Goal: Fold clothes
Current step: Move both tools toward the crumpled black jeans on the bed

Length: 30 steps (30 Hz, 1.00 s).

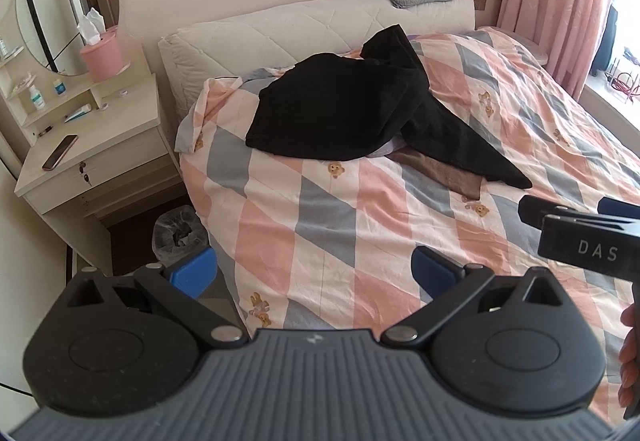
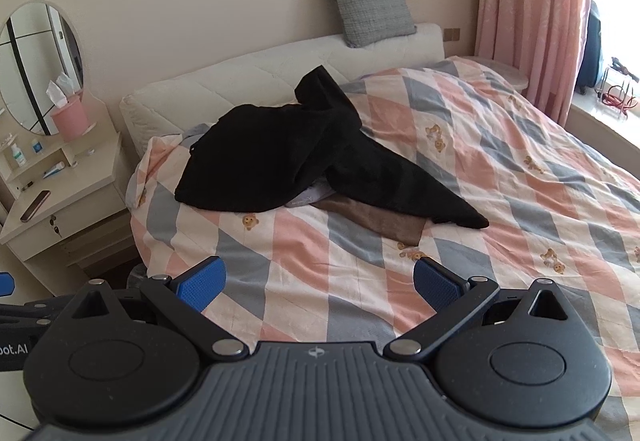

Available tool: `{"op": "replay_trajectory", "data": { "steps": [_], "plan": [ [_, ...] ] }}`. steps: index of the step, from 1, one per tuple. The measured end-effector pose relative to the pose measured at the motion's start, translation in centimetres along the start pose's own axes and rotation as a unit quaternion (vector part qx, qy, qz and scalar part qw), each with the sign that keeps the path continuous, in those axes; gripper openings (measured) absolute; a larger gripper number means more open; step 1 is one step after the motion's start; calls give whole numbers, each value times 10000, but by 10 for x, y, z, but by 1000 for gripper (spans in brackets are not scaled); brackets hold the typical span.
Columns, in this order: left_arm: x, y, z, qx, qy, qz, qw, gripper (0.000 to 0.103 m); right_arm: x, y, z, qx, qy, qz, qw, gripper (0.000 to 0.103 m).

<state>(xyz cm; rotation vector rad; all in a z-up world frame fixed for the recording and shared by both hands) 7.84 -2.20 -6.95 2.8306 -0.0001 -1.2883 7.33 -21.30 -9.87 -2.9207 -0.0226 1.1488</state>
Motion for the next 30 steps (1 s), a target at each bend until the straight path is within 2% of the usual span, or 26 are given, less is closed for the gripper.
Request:
{"op": "replay_trajectory", "data": {
  "steps": [11, 30],
  "plan": [
    [53, -11, -33, 97, -190, 212, 9995, 102, 46, -14, -20, -13, -226, 209, 9995, 103],
    [222, -36, -140, 641, -933, 438, 9926, 102, 199, -34, -82, 519, -1090, 650, 9906, 103]
  ]
}}
Point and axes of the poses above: each gripper's, at about its wrist camera, not at the fingertips, and x roughly the way its jaws point, y to its right, z to its underside, the point moved 7 cm from there along x, roughly the way its jaws point, and after that the axes turned 8 degrees about -x, right-handed, at the moved point
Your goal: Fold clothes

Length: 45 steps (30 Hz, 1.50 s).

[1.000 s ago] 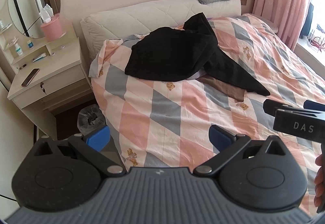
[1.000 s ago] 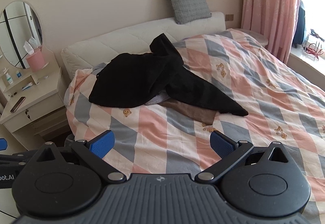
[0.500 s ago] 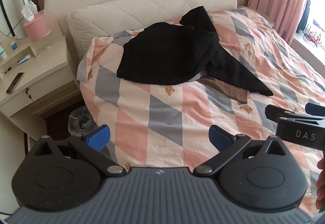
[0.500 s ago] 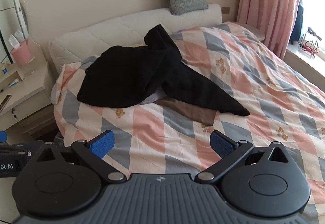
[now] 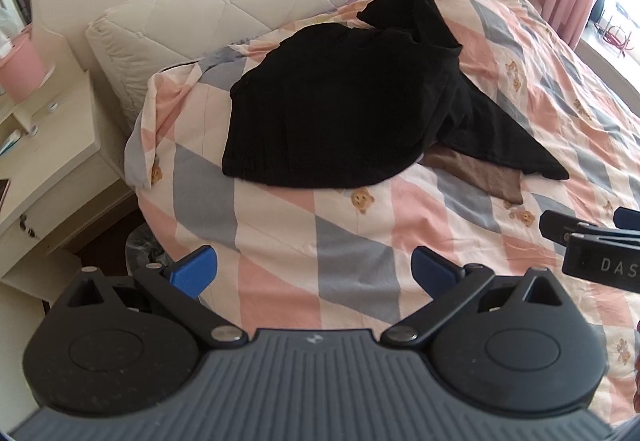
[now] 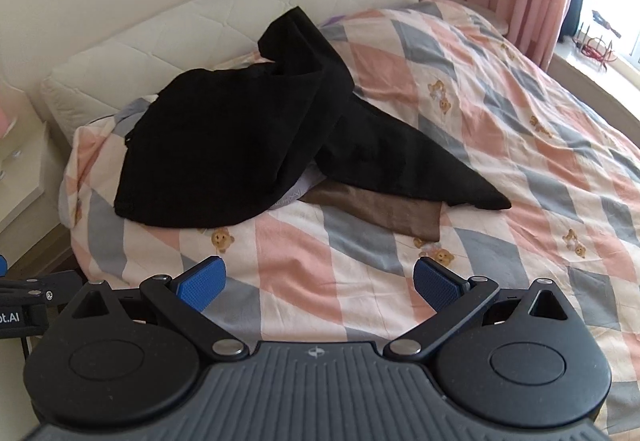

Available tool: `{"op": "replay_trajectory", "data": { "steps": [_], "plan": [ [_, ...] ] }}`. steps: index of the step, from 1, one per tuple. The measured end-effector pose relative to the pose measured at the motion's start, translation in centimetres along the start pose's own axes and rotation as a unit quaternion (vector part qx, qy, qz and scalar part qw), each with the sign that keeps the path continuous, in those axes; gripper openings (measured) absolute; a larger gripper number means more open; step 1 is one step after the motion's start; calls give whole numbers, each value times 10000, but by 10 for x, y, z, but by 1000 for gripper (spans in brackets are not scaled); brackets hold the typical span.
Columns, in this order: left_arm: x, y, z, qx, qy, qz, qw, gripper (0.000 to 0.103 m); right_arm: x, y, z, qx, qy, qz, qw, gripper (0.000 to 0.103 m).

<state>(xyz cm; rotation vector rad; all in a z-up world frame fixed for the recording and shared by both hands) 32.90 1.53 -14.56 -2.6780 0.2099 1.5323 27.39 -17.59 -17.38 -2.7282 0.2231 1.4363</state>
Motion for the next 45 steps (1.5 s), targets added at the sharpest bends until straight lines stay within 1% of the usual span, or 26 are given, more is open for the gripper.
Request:
{"op": "replay_trajectory", "data": {
  "steps": [5, 9, 12, 16, 20, 22, 24, 26, 30, 33, 35, 37, 39, 41, 42, 44, 45],
  "plan": [
    [24, -10, -27, 66, -78, 41, 9999, 102, 25, -15, -24, 18, -87, 46, 10000, 103],
    [46, -22, -42, 78, -196, 96, 9997, 102, 45, -25, -38, -27, -212, 147, 9997, 103],
    [60, -32, -47, -8, -339, 129, 9993, 102, 58, -31, -49, -2, -274, 157, 9995, 103],
    [79, -45, -52, -263, -567, 230, 9978, 102, 71, -39, -61, 1, -287, 130, 9995, 103],
    [96, -54, -55, -419, -760, 438, 9953, 102, 84, -43, -72, 6, -304, 94, 9995, 103],
    [104, -55, -57, -401, -817, 611, 9940, 102, 92, -44, -76, 13, -321, 95, 9994, 103],
    [112, -57, -58, -332, -882, 707, 9930, 102, 99, -45, -79, 28, -331, 85, 9994, 103],
    [120, -57, -58, -141, -881, 683, 9937, 102, 105, -46, -81, 18, -171, 28, 9998, 103],
    [134, -67, -62, 153, -708, 492, 9962, 102, 112, -52, -71, -218, 443, -124, 9987, 103],
    [143, -80, -68, 30, -583, 529, 9969, 102, 122, -61, -57, -545, 749, -123, 9956, 103],
    [152, -90, -71, -59, -601, 515, 9968, 102, 130, -72, -47, -951, 713, -118, 9928, 103],
    [161, -99, -72, -93, -646, 469, 9968, 102, 140, -83, -39, -1343, 580, -111, 9892, 103],
    [171, -106, -71, -129, -751, 508, 9958, 102, 149, -93, -35, -1699, 533, -88, 9840, 103],
    [182, -113, -68, -370, -933, 746, 9922, 101, 154, -101, -38, -2004, 607, -56, 9778, 103],
    [187, -117, -66, -585, -1051, 919, 9885, 101, 156, -105, -40, -2169, 651, -29, 9740, 103],
    [200, -123, -63, -1219, -1293, 1259, 9760, 101, 159, -110, -51, -2520, 794, 87, 9644, 102],
    [207, -126, -60, -1585, -1407, 1426, 9668, 99, 160, -113, -57, -2694, 866, 147, 9590, 102]
  ]
}}
Point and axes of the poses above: each gripper's, at about its wrist camera, not at the fingertips, and x roughly the way its jaws point, y to its right, z to its underside, the point moved 7 cm from there along x, roughly the way its jaws point, and after that the axes turned 8 degrees about -x, right-handed, at the moved point
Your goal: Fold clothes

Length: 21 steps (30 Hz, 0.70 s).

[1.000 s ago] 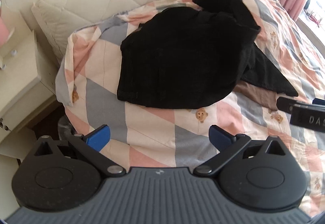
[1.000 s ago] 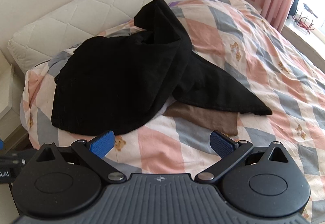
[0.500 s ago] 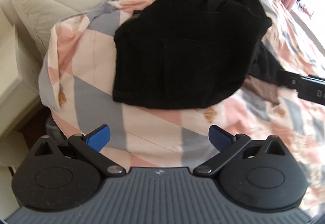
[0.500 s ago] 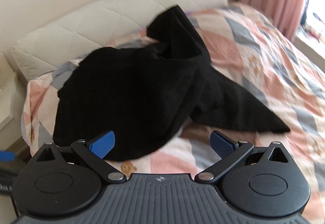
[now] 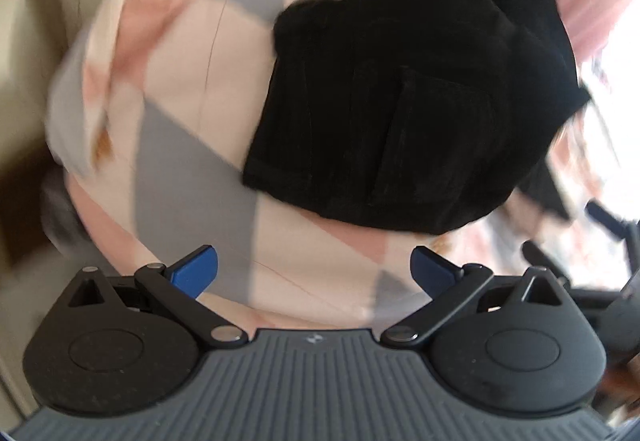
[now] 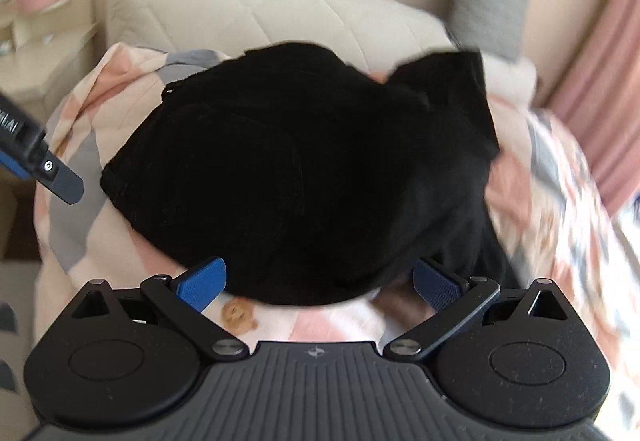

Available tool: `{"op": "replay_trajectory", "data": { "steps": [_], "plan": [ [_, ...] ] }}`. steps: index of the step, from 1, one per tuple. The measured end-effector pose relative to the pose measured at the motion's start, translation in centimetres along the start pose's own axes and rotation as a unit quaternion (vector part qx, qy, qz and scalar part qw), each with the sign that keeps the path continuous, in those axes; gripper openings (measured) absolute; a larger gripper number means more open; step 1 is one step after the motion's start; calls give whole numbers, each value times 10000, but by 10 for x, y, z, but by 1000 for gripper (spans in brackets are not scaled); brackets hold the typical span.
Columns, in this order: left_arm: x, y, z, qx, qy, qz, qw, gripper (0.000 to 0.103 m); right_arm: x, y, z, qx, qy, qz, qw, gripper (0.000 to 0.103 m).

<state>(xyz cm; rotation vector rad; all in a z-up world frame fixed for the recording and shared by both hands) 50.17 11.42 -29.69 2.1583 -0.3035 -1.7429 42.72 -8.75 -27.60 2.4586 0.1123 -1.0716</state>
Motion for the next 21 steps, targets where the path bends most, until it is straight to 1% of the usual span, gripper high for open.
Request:
{"op": "replay_trajectory", "data": {
  "steps": [1, 2, 3, 5, 7, 8, 9, 11, 13, 15, 17, 18, 19, 21],
  "plan": [
    [7, -6, -1, -388, -90, 209, 9990, 97, 3, 1, -6, -186, 61, 63, 9998, 102],
    [14, -12, -2, -782, -149, 406, 9960, 97, 5, 3, -12, -329, 123, 102, 9993, 100],
    [21, -18, -3, -1176, -190, 598, 9911, 95, 8, 7, -19, -464, 172, 136, 9987, 98],
    [34, -28, -6, -1886, -188, 903, 9777, 91, 15, 18, -30, -623, 218, 123, 9977, 93],
    [45, -36, -11, -2447, -84, 1137, 9629, 88, 23, 30, -41, -688, 200, 88, 9974, 88],
    [50, -39, -14, -2696, -18, 1233, 9551, 88, 28, 37, -45, -705, 171, 48, 9974, 83],
    [55, -43, -17, -2950, 57, 1343, 9460, 88, 33, 43, -49, -724, 141, 5, 9973, 80],
    [63, -50, -20, -3416, 177, 1555, 9267, 87, 44, 54, -53, -739, 41, -90, 9972, 78],
    [71, -57, -19, -3894, 298, 1746, 9039, 83, 53, 64, -56, -756, -46, -126, 9971, 77],
    [76, -66, -16, -4322, 471, 1930, 8796, 82, 58, 73, -57, -843, -27, -39, 9964, 76],
    [79, -73, -15, -4650, 601, 2077, 8585, 82, 60, 81, -59, -832, -38, 67, 9965, 76],
    [81, -76, -14, -4801, 658, 2145, 8480, 82, 61, 85, -61, -768, 3, -1, 9970, 76],
    [82, -76, -16, -4860, 692, 2184, 8434, 82, 62, 88, -62, -686, 7, -124, 9976, 76],
    [84, -74, -22, -4859, 726, 2223, 8422, 82, 71, 90, -58, -531, -226, -474, 9972, 76]
  ]
}}
Point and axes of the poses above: each gripper's, at about its wrist camera, not at the fingertips, and x roughly the way its jaws point, y to its right, z to its underside, the point moved 7 cm from there along x, roughly the way its jaws point, and after that the axes turned 8 degrees about -x, right-handed, at the moved point
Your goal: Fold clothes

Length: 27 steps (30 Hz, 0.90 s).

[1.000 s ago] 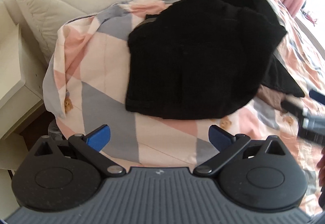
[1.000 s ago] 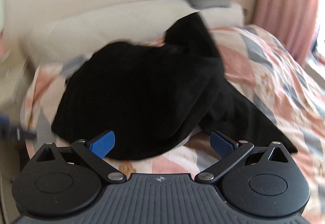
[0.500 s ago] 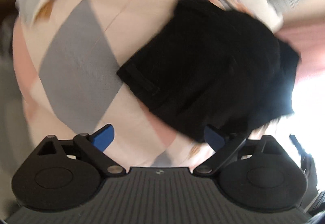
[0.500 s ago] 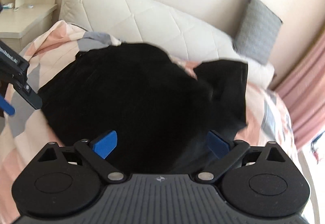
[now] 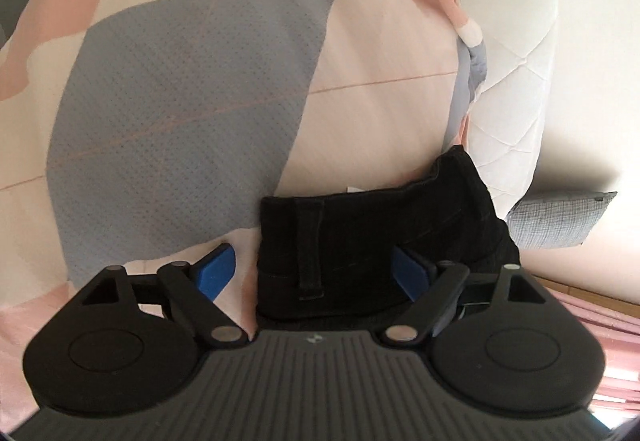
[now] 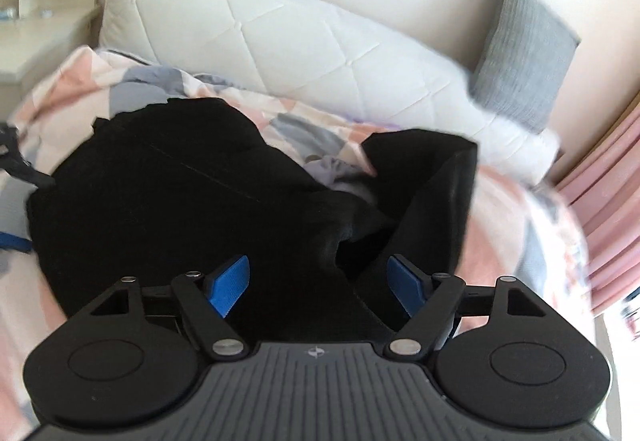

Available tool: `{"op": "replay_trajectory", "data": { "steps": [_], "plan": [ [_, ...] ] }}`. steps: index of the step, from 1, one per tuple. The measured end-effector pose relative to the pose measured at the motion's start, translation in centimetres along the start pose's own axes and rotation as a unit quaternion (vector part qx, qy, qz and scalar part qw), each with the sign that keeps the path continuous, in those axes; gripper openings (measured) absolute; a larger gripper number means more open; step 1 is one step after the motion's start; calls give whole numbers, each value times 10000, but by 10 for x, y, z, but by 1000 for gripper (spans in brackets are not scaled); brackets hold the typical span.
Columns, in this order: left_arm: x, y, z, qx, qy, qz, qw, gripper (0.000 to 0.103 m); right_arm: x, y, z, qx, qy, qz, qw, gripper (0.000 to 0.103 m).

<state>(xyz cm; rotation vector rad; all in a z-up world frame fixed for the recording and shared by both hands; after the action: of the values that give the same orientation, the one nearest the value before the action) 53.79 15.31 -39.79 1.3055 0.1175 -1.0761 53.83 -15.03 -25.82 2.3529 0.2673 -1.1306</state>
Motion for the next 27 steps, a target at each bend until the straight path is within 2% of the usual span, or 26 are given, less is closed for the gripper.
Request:
{"op": "replay_trajectory", "data": {
  "steps": [1, 2, 4, 5, 7, 8, 10, 14, 18, 21, 23, 25, 26, 27],
  "plan": [
    [3, 3, 1, 13, -1, 43, 10000, 77, 5, 1, 3, 77, -74, -152, 9998, 75],
    [6, 7, 2, 40, 18, 28, 10000, 78, 9, 1, 7, 174, -117, -289, 9994, 75],
    [12, 8, 4, 156, 100, -115, 9998, 75, 14, 2, 14, 386, -221, -462, 9979, 54],
    [13, 6, 5, 231, 128, -167, 9995, 73, 14, 3, 18, 538, -243, -574, 9966, 26],
    [12, 9, 5, 404, 161, -252, 9987, 57, 8, 7, 27, 1018, -163, -865, 9909, 24],
    [10, 10, 6, 492, 171, -278, 9983, 52, 2, 10, 31, 1245, -84, -982, 9873, 17],
    [1, 14, 9, 715, 167, -251, 9970, 35, -14, 11, 41, 1493, 31, -1105, 9826, 14],
    [-26, 39, 18, 1431, 182, -76, 9895, 21, -63, 1, 61, 1953, 342, -1398, 9701, 11],
    [-58, 78, 40, 2220, 150, 275, 9745, 18, -118, -14, 82, 2369, 611, -1571, 9568, 10],
    [-97, 107, 78, 2924, 65, 733, 9535, 18, -164, -27, 110, 2854, 814, -1550, 9423, 10],
    [-120, 124, 112, 3386, -44, 1044, 9351, 17, -191, -35, 139, 3376, 971, -1516, 9239, 10],
    [-137, 140, 157, 3930, -229, 1362, 9091, 17, -214, -46, 174, 4027, 1084, -1484, 8967, 10],
    [-147, 145, 184, 4209, -362, 1530, 8934, 17, -222, -55, 195, 4407, 1071, -1508, 8784, 10],
    [-155, 149, 215, 4520, -543, 1687, 8742, 17, -231, -65, 217, 4784, 1050, -1534, 8582, 10]
  ]
}}
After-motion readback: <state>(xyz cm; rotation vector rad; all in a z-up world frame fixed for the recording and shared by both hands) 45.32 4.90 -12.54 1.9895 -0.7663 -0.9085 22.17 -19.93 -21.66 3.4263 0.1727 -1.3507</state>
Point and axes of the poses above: each gripper's, at about its wrist camera, not at the fingertips, and x roughly the way its jaws point, y to its right, z to its underside, the point moved 7 cm from there along x, roughly the way its jaws point, and after that the axes turned 8 degrees about -x, right-handed, at the moved point
